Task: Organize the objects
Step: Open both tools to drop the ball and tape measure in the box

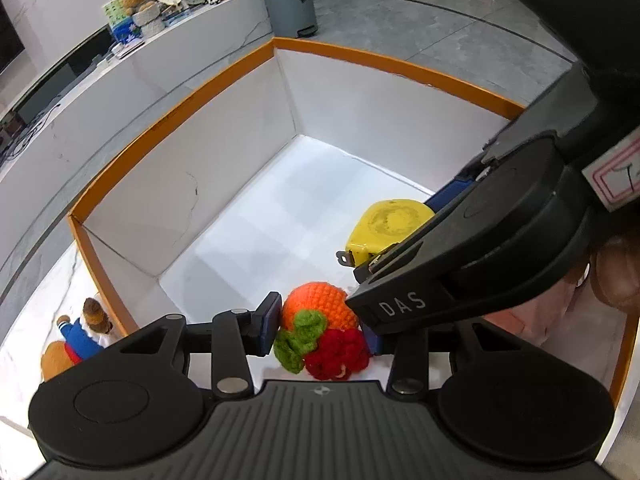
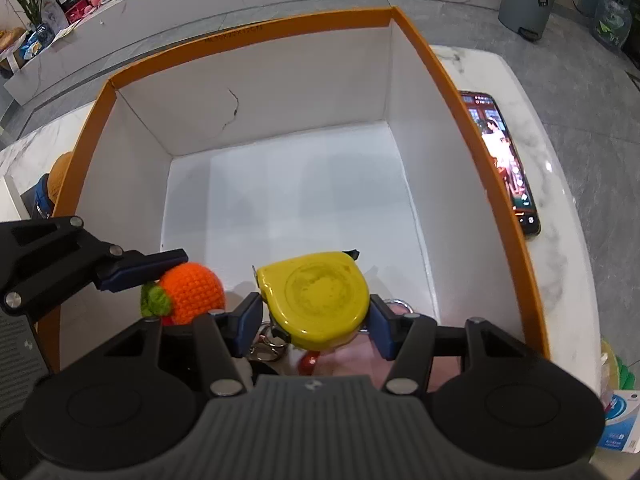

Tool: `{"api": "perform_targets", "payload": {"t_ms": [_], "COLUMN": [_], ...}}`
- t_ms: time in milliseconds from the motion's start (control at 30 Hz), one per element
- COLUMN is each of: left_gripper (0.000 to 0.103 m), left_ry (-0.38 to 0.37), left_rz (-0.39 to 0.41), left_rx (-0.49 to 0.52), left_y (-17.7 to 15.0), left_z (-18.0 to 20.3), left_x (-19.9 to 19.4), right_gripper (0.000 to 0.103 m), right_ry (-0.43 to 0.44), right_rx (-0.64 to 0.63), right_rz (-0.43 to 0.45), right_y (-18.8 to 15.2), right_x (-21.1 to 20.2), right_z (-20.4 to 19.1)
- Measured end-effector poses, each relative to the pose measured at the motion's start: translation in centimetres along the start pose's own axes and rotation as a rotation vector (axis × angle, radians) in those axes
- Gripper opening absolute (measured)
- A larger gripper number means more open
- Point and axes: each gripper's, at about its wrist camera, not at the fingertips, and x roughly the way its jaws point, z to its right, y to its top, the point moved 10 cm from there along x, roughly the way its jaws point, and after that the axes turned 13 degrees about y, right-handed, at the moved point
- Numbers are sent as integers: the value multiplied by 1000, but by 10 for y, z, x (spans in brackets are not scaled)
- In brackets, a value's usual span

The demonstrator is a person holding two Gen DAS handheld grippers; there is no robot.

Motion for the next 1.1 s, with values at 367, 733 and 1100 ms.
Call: {"api": "perform_targets", "payload": {"t_ms": [367,733,1100], "left_gripper": [67,69,70], "left_ry": [-16,-32,3], "left_rz": [25,85,159], "left_rx": [-5,-102,-220], "left_y": [4,12,-14], "left_z": [-2,-34,-100], "left_x": [-6,-40,-90], "right_gripper": [65,65,65], "right_ry": [-15,-9,28], "right_rx": [18,12,-70], "right_rz": [13,63,129], "right_y": [1,13,29], "right_x": [-15,-46,-77], "right_z": [2,-15,-84]}}
